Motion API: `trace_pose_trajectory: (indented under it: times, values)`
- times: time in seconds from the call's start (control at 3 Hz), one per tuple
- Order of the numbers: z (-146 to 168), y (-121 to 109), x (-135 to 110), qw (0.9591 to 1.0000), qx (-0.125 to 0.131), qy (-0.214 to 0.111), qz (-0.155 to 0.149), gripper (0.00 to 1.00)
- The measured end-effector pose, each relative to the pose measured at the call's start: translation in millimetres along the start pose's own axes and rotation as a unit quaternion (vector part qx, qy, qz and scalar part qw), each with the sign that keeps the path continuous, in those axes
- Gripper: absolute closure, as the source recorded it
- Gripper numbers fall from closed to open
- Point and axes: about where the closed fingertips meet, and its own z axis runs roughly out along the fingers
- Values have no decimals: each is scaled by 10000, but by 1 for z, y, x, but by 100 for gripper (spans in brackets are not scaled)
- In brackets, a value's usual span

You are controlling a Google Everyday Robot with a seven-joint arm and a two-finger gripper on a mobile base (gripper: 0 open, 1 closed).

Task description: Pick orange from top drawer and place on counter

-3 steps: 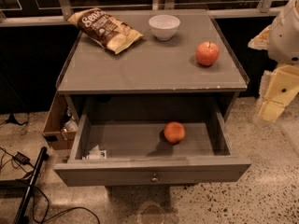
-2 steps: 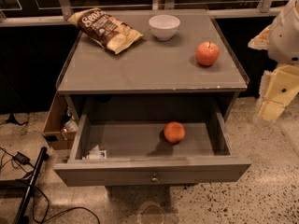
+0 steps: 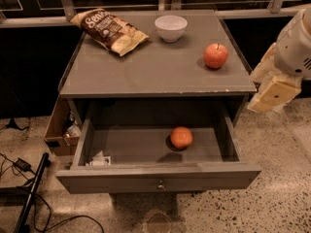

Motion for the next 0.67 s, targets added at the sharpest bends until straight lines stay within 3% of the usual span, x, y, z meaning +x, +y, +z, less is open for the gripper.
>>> trace_pose_trajectory:
  times: [0.33, 0.67]
  values:
    - [42, -4, 2, 9987, 7, -386, 323, 72]
    - [94, -11, 2, 9940, 0, -865, 668, 95]
